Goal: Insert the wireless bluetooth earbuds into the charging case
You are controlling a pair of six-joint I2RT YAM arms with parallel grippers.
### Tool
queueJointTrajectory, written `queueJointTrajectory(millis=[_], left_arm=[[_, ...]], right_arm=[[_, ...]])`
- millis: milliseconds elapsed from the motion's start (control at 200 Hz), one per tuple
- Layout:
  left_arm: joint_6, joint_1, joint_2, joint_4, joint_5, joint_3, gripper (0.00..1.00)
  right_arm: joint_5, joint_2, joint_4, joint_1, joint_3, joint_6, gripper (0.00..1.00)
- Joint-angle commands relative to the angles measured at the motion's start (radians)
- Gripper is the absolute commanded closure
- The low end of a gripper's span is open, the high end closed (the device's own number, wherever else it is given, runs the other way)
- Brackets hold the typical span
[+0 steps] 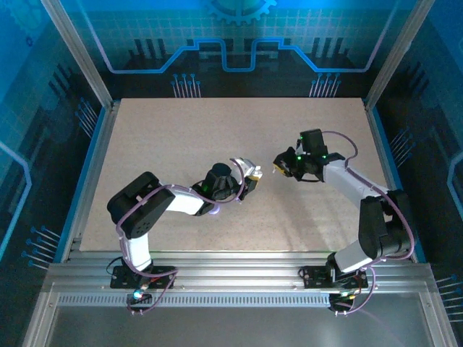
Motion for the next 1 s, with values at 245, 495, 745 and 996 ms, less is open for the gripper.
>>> queueJointTrajectory(millis=[245, 495, 745, 996], left_arm=[[-0.053, -0.005, 0.030, 0.087, 0.025, 0.034, 0.86], [-0.062, -0.006, 0.035, 0.112, 0.031, 0.032, 0.86], [-0.064, -0.006, 0.031, 0.118, 0.029, 0.029, 0.86], [-0.067, -0.006, 0.026, 0.141, 0.030, 0.020, 0.86]], right_arm=[[-0.018, 0.025, 0.099, 0.061, 0.024, 0.088, 0.83], [-0.005, 0.037, 0.114, 0.088, 0.034, 0.106, 0.83], [-0.002, 0.047, 0.145, 0.101, 0.023, 0.128, 0.83], [0.002, 0.066, 0.155, 0.111, 0.025, 0.134, 0.83]])
